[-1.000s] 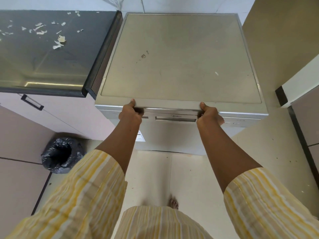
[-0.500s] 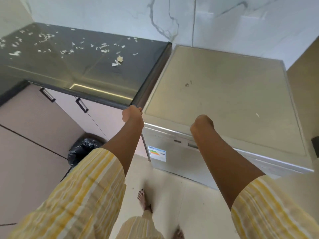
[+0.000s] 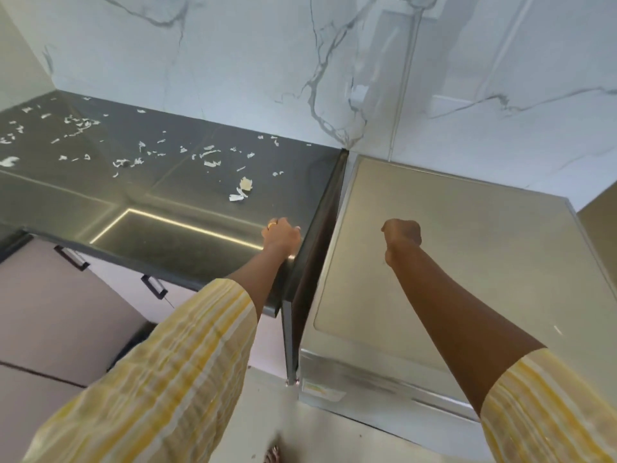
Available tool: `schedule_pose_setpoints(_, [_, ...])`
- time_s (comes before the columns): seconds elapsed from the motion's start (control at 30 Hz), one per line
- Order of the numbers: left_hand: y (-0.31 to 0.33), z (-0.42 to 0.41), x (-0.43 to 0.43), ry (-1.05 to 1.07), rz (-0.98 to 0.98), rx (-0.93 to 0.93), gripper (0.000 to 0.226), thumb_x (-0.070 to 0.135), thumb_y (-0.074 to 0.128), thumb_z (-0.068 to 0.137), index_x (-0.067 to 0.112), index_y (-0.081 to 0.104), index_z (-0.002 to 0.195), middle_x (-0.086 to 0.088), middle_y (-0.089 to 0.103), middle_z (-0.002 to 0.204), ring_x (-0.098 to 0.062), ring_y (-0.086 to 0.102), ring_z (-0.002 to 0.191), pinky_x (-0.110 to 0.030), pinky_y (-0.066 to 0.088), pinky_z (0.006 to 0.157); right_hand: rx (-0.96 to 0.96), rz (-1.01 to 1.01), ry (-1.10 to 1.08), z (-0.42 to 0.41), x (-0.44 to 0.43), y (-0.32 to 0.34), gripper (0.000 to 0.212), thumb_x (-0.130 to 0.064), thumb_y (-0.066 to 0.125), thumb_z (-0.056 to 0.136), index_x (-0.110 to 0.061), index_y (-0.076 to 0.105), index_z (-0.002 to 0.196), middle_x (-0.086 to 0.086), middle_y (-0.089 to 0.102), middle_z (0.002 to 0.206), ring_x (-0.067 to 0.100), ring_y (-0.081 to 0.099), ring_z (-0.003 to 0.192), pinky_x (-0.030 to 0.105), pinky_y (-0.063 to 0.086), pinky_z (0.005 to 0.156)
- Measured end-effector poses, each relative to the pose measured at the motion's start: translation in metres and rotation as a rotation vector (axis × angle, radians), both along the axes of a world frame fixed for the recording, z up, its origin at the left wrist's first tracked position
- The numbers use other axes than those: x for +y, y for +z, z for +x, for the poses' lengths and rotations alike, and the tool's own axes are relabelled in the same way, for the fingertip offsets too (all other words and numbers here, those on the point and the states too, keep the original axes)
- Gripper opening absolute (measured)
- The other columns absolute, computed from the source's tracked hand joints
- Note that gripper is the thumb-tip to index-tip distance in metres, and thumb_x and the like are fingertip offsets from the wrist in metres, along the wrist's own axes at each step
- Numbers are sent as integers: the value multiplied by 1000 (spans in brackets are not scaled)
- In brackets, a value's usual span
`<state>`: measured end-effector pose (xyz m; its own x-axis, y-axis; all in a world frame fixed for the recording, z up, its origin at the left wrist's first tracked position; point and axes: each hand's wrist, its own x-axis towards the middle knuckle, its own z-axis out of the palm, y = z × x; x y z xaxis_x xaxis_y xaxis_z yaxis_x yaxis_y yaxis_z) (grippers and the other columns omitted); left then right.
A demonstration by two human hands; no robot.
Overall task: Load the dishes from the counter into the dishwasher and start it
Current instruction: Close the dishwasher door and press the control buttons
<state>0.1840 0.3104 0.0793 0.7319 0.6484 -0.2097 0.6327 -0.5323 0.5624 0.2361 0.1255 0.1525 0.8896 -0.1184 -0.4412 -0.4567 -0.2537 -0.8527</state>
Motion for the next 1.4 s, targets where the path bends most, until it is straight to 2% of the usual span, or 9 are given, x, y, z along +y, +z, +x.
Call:
schedule_pose_setpoints(0.1, [-7,30,20,-102,52,42,47,28,37,98,2,36,138,-16,34,147,-25,26,139,-34,17,112,-151,-175,44,29,11,3,36,-1,49,87,-2,52,123,17,56,118,24,52,88,21,43,62])
schedule_pose_setpoints(0.33, [-30,104,53,-227,64,98,57,38,35,98,9,23,146,-15,14,155,-29,6,144,-43,8,118,-425,-373,305,108,55,34,55,-6,44,90,-12,33,144,16,48,137,24,59,102,27,44,72])
schedule_pose_setpoints(0.4, [-36,114,59,-261,92,100,61,43,34,97,11,20,147,-13,8,156,-30,1,144,-43,5,118,-510,-449,368,133,71,48,56,-6,45,91,-12,31,145,15,56,128,27,59,105,23,42,73])
schedule_pose_setpoints(0.5, [-49,124,66,-346,255,90,70,56,25,95,15,8,150,-9,0,158,-25,-4,145,-41,0,117,-626,-552,419,177,95,65,61,-10,45,91,-19,24,147,11,56,91,24,56,80,30,45,70])
schedule_pose_setpoints(0.63, [-57,127,65,-344,380,55,75,65,15,91,21,3,150,-5,1,158,-19,-4,146,-38,0,119,-698,-741,450,232,124,89,73,-22,45,92,-32,1,149,15,58,101,32,59,83,40,49,76])
schedule_pose_setpoints(0.8, [-58,129,67,-336,387,53,79,68,6,86,23,0,150,0,-4,158,-16,-7,145,-36,-3,116,-850,-879,409,282,154,131,84,-12,42,91,-25,-20,146,19,62,95,30,55,71,38,44,67])
schedule_pose_setpoints(0.93, [-58,131,66,-319,392,44,88,72,-7,76,25,-1,150,3,-5,158,-15,-8,145,-34,-5,115,-831,-920,367,317,167,157,90,-4,44,88,-24,-24,144,22,62,106,34,62,82,40,50,73])
schedule_pose_setpoints(1.03, [-57,131,67,-314,385,48,80,70,7,85,25,0,150,3,-4,158,-14,-8,145,-34,-5,116,-789,-907,380,330,170,157,95,-1,44,88,-28,-29,141,25,60,107,37,64,80,49,54,77])
schedule_pose_setpoints(1.4, [-57,130,68,-320,373,49,73,66,16,91,25,2,150,3,-2,158,-14,-6,145,-35,-2,118,-711,-749,481,324,152,155,102,-1,49,88,-34,-34,137,27,47,125,39,64,66,47,58,62])
